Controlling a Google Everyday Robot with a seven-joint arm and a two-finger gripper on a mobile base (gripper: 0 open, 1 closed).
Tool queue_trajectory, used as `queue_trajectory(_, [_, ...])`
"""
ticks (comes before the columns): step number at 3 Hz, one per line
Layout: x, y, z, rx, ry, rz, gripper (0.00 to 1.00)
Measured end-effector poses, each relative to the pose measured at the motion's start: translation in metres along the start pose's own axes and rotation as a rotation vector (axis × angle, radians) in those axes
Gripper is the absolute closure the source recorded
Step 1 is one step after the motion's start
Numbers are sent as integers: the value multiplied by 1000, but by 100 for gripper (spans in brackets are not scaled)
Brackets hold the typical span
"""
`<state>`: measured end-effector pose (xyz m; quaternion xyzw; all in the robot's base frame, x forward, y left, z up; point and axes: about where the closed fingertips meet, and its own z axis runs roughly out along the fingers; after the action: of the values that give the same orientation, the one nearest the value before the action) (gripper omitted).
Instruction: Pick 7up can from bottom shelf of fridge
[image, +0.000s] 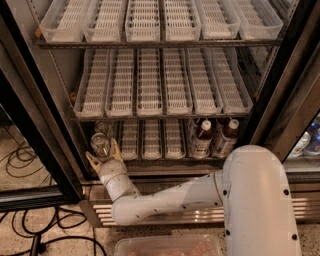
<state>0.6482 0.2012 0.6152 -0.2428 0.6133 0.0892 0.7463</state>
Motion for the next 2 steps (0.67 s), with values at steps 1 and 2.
queue_trajectory(1, [5,-8,10,25,1,3,40])
queue_trajectory(2, [9,-10,19,30,10,8,42])
